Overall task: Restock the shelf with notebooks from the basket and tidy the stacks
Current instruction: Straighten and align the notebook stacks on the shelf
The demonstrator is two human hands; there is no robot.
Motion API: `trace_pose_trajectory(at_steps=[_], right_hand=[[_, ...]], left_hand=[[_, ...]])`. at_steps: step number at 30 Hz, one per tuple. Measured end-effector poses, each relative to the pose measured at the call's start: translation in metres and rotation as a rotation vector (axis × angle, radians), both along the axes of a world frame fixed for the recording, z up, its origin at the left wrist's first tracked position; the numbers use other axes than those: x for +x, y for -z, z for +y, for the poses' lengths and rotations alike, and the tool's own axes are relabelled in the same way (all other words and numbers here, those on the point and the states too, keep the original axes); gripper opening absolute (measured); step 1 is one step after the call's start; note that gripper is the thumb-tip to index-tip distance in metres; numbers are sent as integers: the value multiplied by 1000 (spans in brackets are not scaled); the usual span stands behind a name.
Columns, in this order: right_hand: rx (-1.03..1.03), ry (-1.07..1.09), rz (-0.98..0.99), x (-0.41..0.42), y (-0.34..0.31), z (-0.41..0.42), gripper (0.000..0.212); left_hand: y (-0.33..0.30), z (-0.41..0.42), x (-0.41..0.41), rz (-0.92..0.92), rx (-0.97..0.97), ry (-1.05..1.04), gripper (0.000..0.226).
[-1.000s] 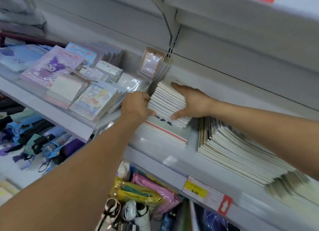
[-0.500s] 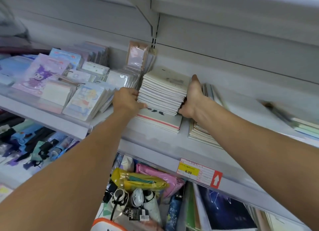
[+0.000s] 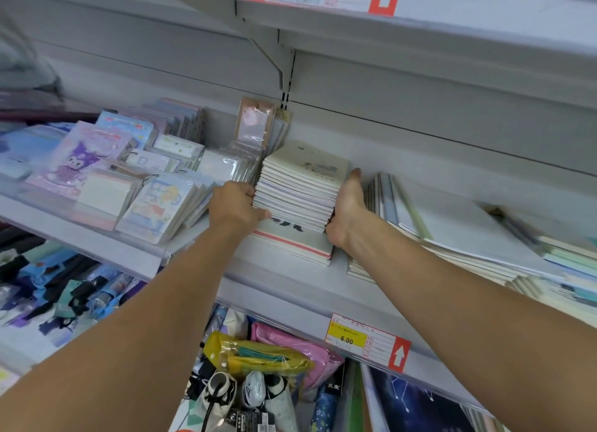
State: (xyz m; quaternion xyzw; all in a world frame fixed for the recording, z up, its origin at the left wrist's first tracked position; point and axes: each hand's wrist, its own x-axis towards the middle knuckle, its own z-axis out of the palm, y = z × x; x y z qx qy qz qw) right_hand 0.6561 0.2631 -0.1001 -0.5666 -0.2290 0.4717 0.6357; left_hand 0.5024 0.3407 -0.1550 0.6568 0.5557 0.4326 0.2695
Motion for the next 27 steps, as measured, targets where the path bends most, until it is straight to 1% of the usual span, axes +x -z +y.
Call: trace_pose_trajectory(at_steps=[2,3,4,5,6,7,8,9,10,12,14,18,20,23,25,27], right_hand=[[-19,37,-6,-2,-1,1,78],[-22,47,-9,-3,-1,2,86],[-23,56,-13,-2,-1,4,99],[-11,69,-18,1,3,11,117],[5,84,-28,6,10,22,133],[30,98,-57,11,17,32,142],[50,96,-85,14,20,39,145],[64,84,-81,14,20,41,146],[76,70,-52,11,17,38,147],[81,57,-8,8,15,38,148],[89,35,-5,6,12,34,144],[128,36,-57,2,-3,17,105],[155,63,-60,0,0,17,93],[213,134,-132,-9,6,21,94],[248,202,-192,-12,11,25,90],[238,265,-277,-13,13,27,82]], left_hand=[[-2,-2,-1,86,-6,15,37],[-5,-2,-1,109,-17,36,36],[-10,-4,0,105,-40,69,43],[-16,-7,2,66,-85,107,61],[-22,-9,6,-13,-138,141,83],[-29,-12,14,-117,-165,160,94],[-36,-15,23,-222,-154,169,92],[-41,-16,34,-302,-114,162,84],[-44,-17,44,-330,-60,134,77],[-43,-17,58,-270,44,47,70],[-36,-13,67,-200,113,-54,65],[-27,-11,81,-164,223,-206,60],[-22,-11,85,-182,281,-259,60],[-18,-7,88,-202,342,-299,59],[-17,-6,89,-206,359,-302,58],[-17,-6,88,-201,371,-303,57]])
